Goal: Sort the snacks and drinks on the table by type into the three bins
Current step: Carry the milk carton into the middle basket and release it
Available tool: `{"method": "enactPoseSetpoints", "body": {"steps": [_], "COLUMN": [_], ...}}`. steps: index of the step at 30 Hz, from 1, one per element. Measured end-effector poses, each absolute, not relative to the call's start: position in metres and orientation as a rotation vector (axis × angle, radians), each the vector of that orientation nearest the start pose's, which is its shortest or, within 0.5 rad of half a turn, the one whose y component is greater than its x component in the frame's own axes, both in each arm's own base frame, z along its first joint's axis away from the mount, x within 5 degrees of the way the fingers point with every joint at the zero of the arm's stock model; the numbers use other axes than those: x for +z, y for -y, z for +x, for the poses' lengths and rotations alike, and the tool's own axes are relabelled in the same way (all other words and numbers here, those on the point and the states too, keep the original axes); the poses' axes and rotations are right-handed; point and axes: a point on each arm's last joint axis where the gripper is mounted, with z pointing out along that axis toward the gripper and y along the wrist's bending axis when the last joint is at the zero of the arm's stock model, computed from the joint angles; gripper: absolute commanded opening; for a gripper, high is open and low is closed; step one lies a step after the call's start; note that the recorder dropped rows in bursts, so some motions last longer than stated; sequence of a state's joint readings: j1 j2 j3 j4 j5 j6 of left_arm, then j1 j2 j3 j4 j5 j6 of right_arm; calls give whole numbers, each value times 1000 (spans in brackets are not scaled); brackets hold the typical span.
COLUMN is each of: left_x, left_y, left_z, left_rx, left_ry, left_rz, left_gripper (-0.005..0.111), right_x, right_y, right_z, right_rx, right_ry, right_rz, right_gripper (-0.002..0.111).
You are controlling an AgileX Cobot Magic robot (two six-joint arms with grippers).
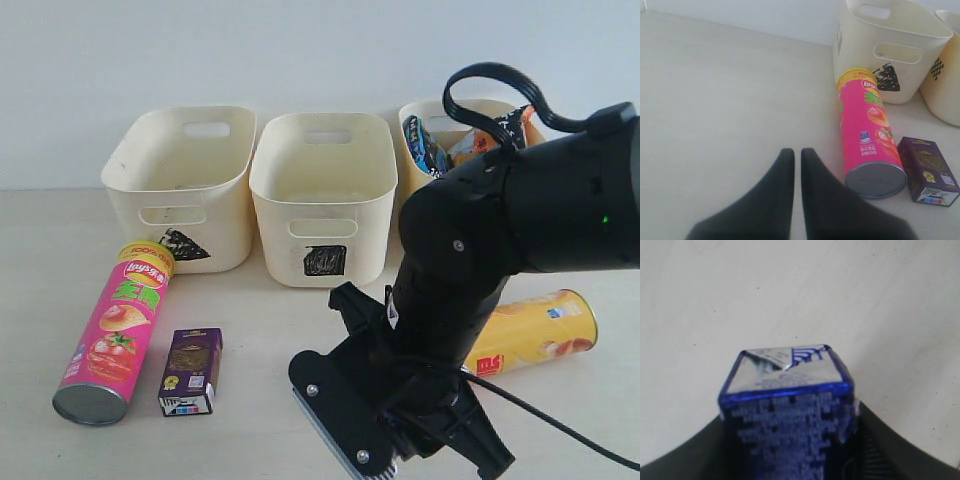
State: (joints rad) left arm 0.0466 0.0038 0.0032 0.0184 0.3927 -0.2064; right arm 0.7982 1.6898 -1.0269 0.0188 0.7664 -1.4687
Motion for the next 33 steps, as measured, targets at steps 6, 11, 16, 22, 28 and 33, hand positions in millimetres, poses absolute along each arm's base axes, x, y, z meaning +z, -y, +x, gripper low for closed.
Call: {"method": "enactPoseSetpoints", "body": {"steps": [6, 11, 16, 22, 28, 33], "left_x": [177, 177, 177, 177, 177, 177], "left_y": [-3, -3, -3, -3, -3, -3], "left_z": [52, 52, 52, 52, 52, 52], "left_rx": [-91, -91, -91, -91, -91, -91], "left_ry": [-1871, -1871, -1871, -1871, -1871, -1871], "left_rz": [-227, -227, -227, -227, -227, -227], "left_gripper": [4, 4, 4, 4, 4, 4], "right_x": [220, 267, 319, 328, 291, 274], "right_y": [-225, -224, -212, -225, -247, -258], "right_z": [218, 231, 289, 348, 383, 414], "right_rx": [-115, -114, 49, 172, 149, 138], "right_ry": [-1230, -1457, -1765, -1845, -1862, -1821], "right_rz": [-2584, -2176, -1216, -885, -915, -882], "right_gripper": [0, 0, 0, 0, 0, 0]}}
